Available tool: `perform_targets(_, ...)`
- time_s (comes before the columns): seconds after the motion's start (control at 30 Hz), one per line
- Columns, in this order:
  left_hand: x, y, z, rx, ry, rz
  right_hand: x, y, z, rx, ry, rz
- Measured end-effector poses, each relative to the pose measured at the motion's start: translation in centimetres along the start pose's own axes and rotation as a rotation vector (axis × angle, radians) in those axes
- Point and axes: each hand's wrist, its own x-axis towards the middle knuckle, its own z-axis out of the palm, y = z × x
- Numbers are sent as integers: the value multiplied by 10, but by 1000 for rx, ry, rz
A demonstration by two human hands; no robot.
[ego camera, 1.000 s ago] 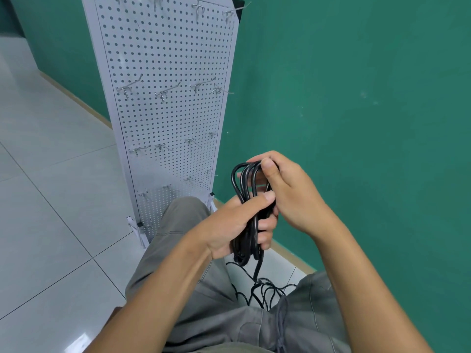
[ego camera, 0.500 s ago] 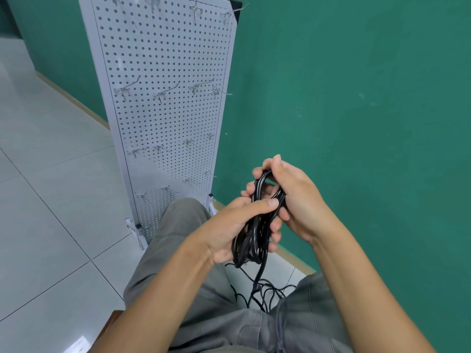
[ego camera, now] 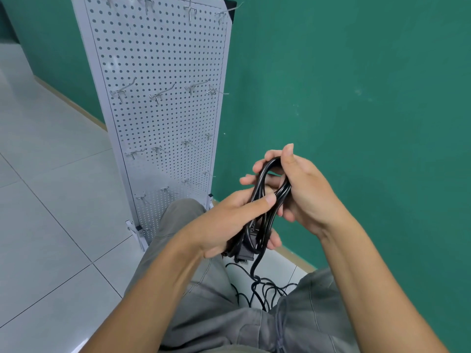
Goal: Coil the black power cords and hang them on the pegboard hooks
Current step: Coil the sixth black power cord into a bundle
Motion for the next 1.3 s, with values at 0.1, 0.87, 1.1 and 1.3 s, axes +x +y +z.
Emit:
perform_targets(0.1, 2, -4, 1, -38, -18, 54, 0, -1, 1, -31, -37, -21)
perform_targets(0.87, 5, -12, -51, -320, 426, 212, -6, 101, 27, 19, -335, 285)
perform_targets(1.1, -4, -6, -87, -325, 715, 295, -18, 120, 35, -348, -275, 136)
perform_targets(1.3, -1, -20, -104, -186, 951, 270, -23, 124, 34, -586, -162, 22)
